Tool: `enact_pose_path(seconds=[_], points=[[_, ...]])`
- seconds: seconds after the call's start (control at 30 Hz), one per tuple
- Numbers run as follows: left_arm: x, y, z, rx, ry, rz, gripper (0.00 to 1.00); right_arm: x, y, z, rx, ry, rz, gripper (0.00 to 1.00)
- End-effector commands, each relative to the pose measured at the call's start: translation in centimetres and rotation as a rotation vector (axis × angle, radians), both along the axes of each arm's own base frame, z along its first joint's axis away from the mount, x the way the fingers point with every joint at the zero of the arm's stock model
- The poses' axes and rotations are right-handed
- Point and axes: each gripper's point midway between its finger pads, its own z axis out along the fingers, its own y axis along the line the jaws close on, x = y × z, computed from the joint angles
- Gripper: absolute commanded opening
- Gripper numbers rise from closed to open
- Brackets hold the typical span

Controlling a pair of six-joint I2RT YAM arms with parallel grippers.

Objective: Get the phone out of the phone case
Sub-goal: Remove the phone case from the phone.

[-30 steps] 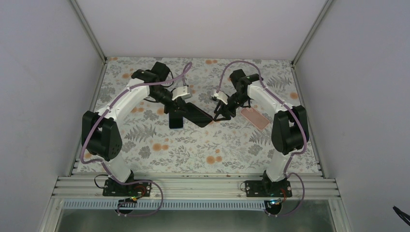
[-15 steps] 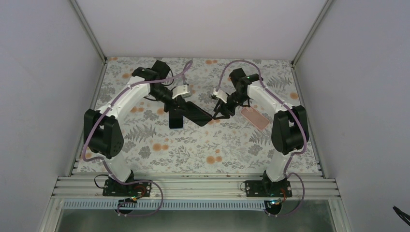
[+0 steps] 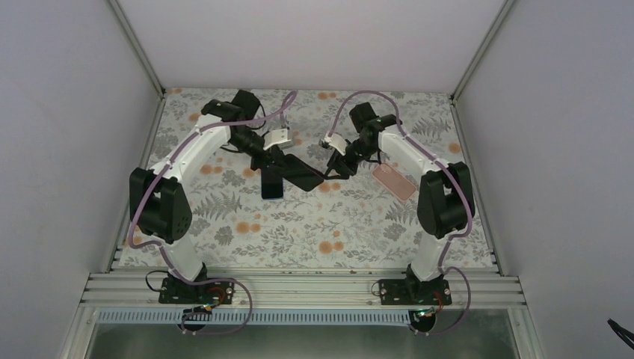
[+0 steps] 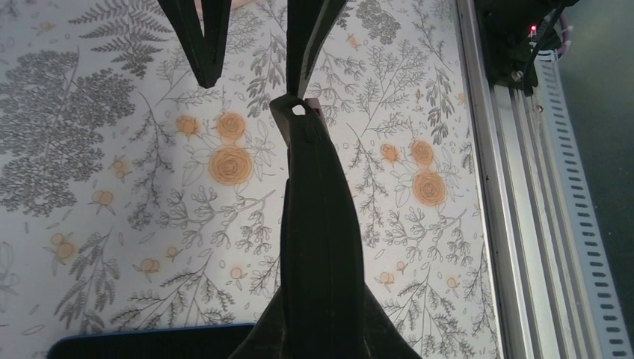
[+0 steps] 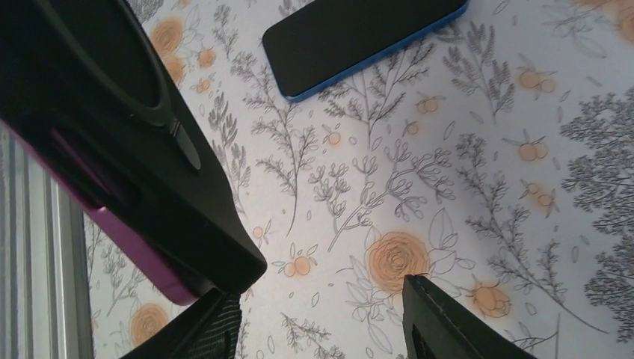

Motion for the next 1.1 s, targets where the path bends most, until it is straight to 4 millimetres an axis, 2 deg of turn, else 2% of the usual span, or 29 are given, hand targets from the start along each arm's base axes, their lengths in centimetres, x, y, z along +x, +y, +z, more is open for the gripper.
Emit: enact_pose_path(seconds=[0.0, 0.07, 0.27, 0.47, 0.57, 0.73, 0.9, 1.0, 1.07], points=[[-2.8, -2.4, 4.8, -0.209, 0.024, -0.128, 0.02, 4.5, 2.6, 4.7, 0.123, -0.223, -0.073, 0.54], [-2.9, -2.4, 5.3, -0.215, 0.015, -0.134, 0.02, 4.7, 2.9, 5.4, 0.149, -0.239, -0.069, 0.56], [-1.9, -2.7, 6.2, -0.230, -0.003, -0.133, 0.02, 2.4, 4.8, 7.8, 0.247, -0.223, 0.038, 0.68], [-0.2, -3.0, 7.6, -0.242, -0.043, -0.121, 0.02, -0.6, 7.5, 8.9, 0.299, -0.188, 0.154, 0.69], [1.2, -3.3, 8.9, -0.246, -0.081, -0.110, 0.02, -2.1, 8.8, 10.5, 0.366, -0.155, 0.214, 0.69], [5.2, -2.8, 12.1, -0.276, -0.171, -0.018, 0.02, -4.0, 10.3, 14.4, 0.478, -0.117, 0.292, 0.70], [9.4, -2.7, 14.4, -0.315, -0.336, 0.137, 0.02, -6.6, 10.8, 17.7, 0.559, -0.044, 0.391, 0.67], [11.2, -2.8, 17.7, -0.375, -0.436, 0.216, 0.02, -7.9, 11.9, 17.8, 0.559, 0.039, 0.451, 0.64], [12.0, -2.9, 20.0, -0.415, -0.496, 0.246, 0.02, -8.7, 13.0, 17.0, 0.544, 0.104, 0.461, 0.61]])
